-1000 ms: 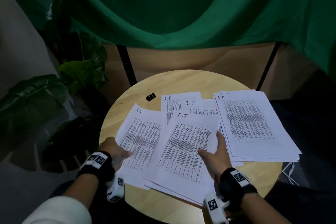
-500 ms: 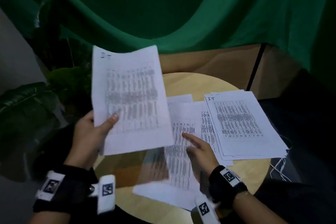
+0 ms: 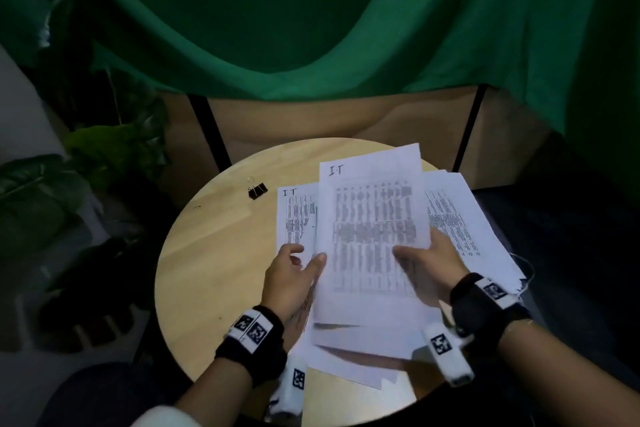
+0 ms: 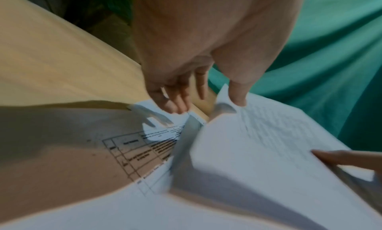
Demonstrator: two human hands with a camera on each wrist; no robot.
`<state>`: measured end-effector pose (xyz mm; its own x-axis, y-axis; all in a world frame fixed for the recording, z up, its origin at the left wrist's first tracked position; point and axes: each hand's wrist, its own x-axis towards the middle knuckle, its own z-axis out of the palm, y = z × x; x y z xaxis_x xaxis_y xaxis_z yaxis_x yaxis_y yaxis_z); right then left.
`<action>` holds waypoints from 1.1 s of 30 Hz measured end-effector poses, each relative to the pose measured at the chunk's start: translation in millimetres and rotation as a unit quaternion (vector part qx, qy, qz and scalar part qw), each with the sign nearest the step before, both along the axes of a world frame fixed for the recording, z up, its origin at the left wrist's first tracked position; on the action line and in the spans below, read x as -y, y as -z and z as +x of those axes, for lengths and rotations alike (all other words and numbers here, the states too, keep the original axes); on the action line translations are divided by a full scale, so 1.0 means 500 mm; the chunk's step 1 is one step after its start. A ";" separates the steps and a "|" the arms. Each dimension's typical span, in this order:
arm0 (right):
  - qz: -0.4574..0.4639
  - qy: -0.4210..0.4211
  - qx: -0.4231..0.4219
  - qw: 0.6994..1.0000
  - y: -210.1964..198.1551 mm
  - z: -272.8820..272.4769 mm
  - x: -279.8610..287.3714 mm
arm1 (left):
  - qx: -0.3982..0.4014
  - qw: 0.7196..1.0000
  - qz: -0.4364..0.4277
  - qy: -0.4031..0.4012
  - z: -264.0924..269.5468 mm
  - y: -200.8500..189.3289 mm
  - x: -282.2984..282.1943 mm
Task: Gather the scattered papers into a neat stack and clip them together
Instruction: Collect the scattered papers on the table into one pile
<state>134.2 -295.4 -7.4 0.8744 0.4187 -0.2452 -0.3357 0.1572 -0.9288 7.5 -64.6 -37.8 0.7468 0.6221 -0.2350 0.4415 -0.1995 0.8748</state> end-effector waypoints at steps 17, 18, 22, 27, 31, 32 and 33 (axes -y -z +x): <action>-0.190 0.087 -0.067 0.976 0.094 0.334 0.150 | -0.282 0.945 0.160 -0.048 0.144 0.042 -0.050; -0.195 0.085 -0.064 0.975 0.100 0.342 0.148 | -0.262 0.954 0.134 -0.056 0.138 0.041 -0.067; -0.258 0.078 0.008 0.963 0.101 0.355 0.131 | -0.203 0.975 0.070 -0.063 0.097 0.042 -0.134; -0.369 0.068 0.093 0.922 0.114 0.351 0.131 | -0.192 0.972 0.111 -0.074 0.027 0.054 -0.201; -0.525 0.018 0.140 0.839 0.109 0.331 0.129 | -0.193 0.960 0.189 -0.074 -0.026 0.054 -0.241; -0.551 0.016 0.146 0.821 0.109 0.324 0.129 | -0.186 0.959 0.203 -0.069 -0.038 0.046 -0.244; -0.577 0.013 0.154 0.802 0.107 0.319 0.131 | -0.177 0.958 0.214 -0.068 -0.048 0.039 -0.248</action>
<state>293.6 -361.0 -61.0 0.9726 0.0494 -0.2271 -0.0726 -0.8637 -0.4987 -16.5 59.5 -57.2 0.5730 0.8037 -0.1604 0.7422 -0.4259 0.5174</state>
